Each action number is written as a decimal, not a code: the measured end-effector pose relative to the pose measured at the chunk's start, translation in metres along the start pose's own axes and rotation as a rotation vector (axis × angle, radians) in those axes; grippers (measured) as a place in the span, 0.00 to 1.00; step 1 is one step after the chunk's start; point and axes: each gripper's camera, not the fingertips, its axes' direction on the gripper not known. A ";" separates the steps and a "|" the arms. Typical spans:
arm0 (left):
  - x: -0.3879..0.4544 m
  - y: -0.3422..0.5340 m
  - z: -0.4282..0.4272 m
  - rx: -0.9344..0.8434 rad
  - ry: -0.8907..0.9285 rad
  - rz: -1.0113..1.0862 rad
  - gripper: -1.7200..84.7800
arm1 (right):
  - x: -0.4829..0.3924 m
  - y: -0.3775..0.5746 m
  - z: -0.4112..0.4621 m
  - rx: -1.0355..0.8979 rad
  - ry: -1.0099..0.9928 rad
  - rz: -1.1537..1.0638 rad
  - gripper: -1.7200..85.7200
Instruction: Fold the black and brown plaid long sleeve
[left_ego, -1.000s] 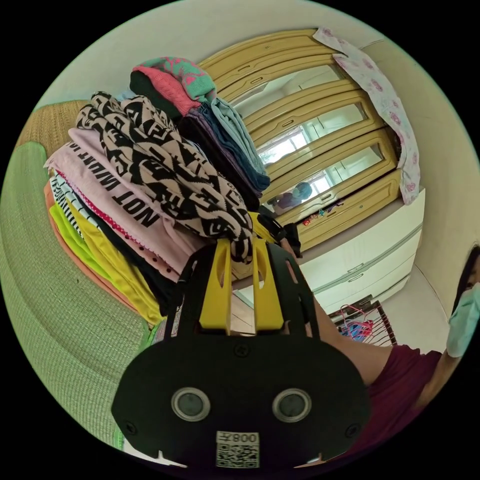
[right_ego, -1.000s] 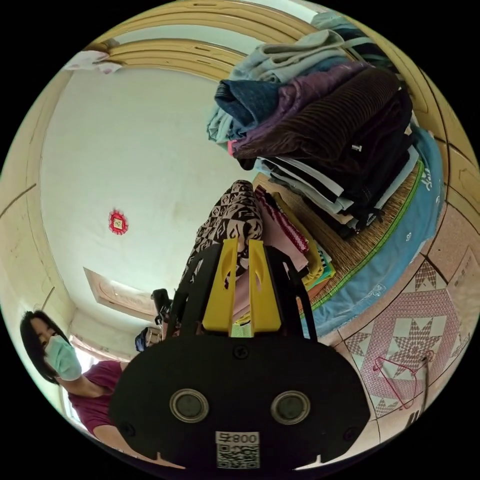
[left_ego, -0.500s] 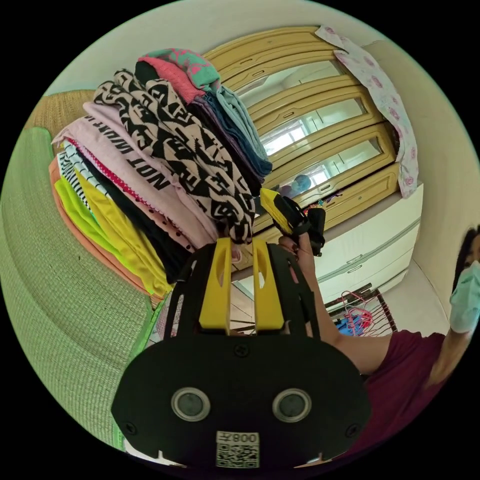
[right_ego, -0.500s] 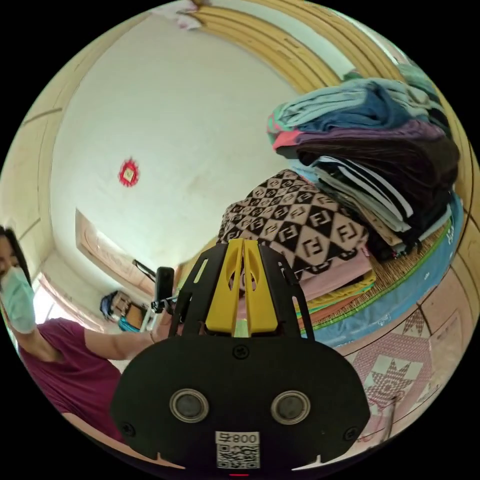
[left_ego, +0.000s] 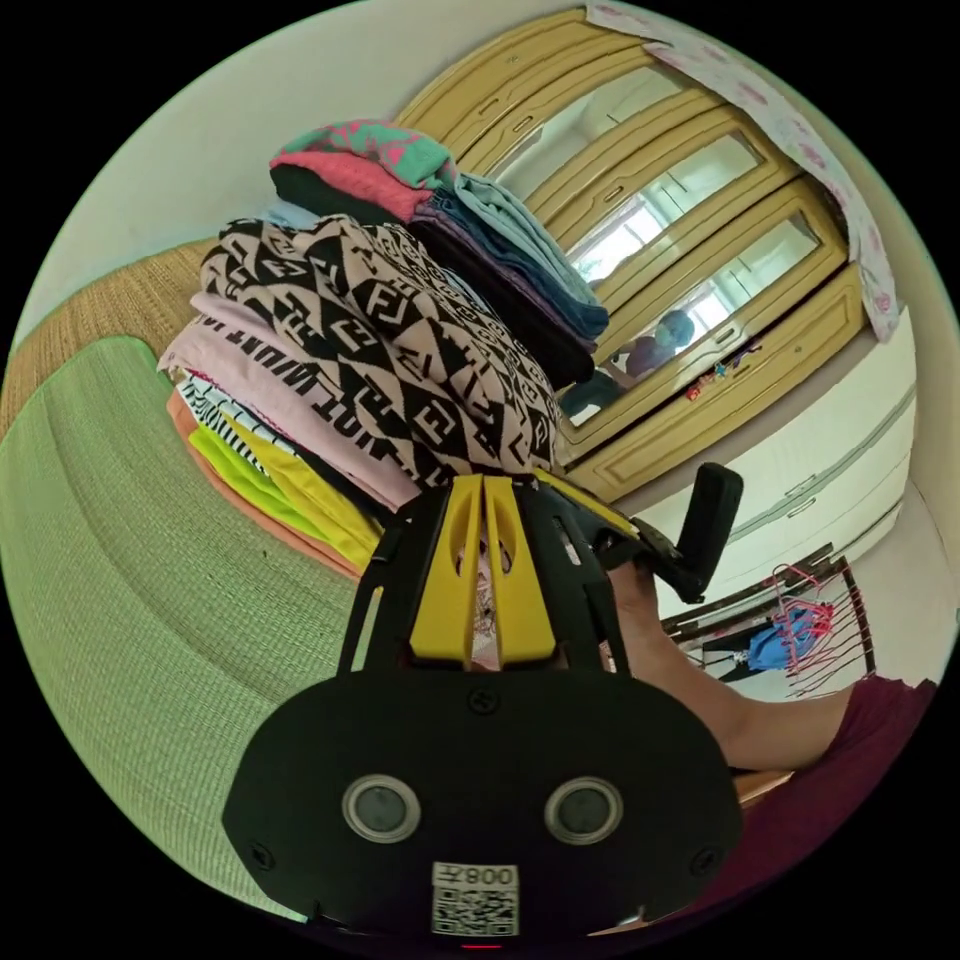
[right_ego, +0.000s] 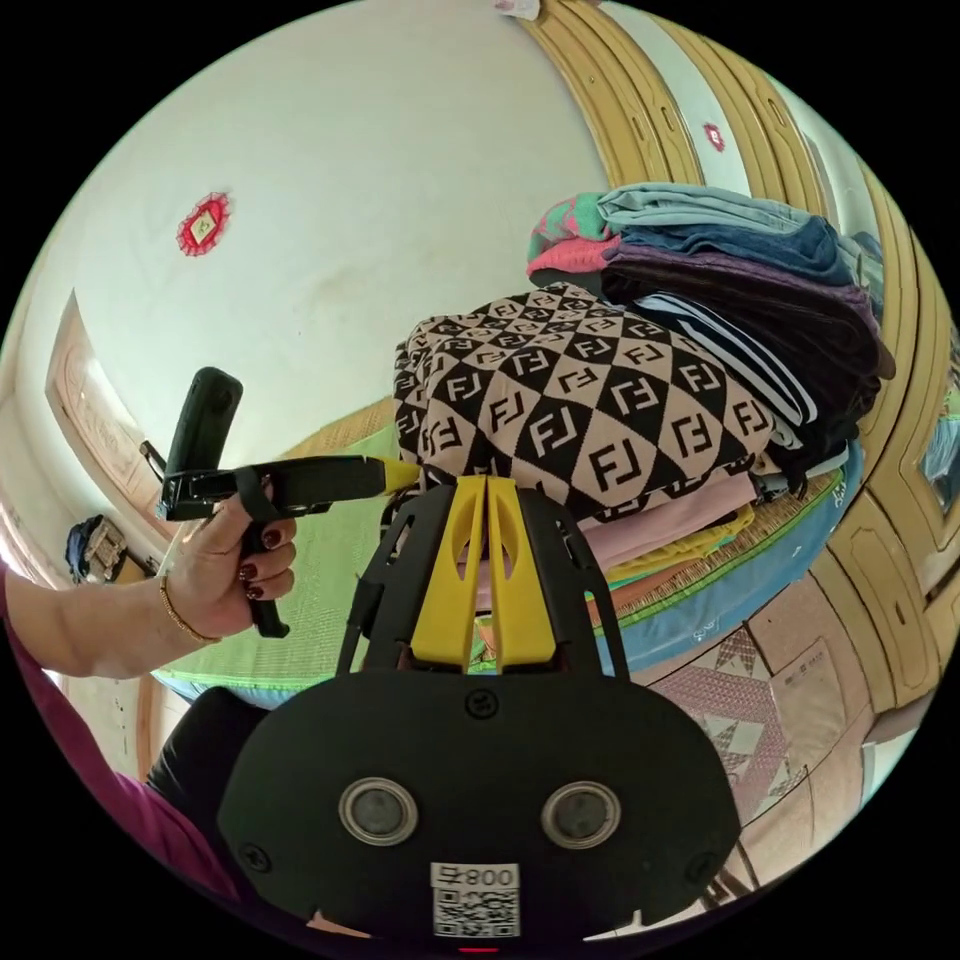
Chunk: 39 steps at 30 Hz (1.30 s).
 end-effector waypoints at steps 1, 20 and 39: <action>0.003 0.006 -0.007 0.019 0.008 0.007 0.02 | -0.003 -0.003 -0.003 0.004 0.000 0.003 0.02; 0.050 0.260 -0.074 -0.306 0.248 0.179 0.02 | -0.194 -0.043 -0.210 0.237 -0.003 0.046 0.02; 0.111 0.400 -0.114 -0.302 0.414 0.244 0.08 | -0.450 -0.148 -0.385 0.294 -0.117 -0.204 0.02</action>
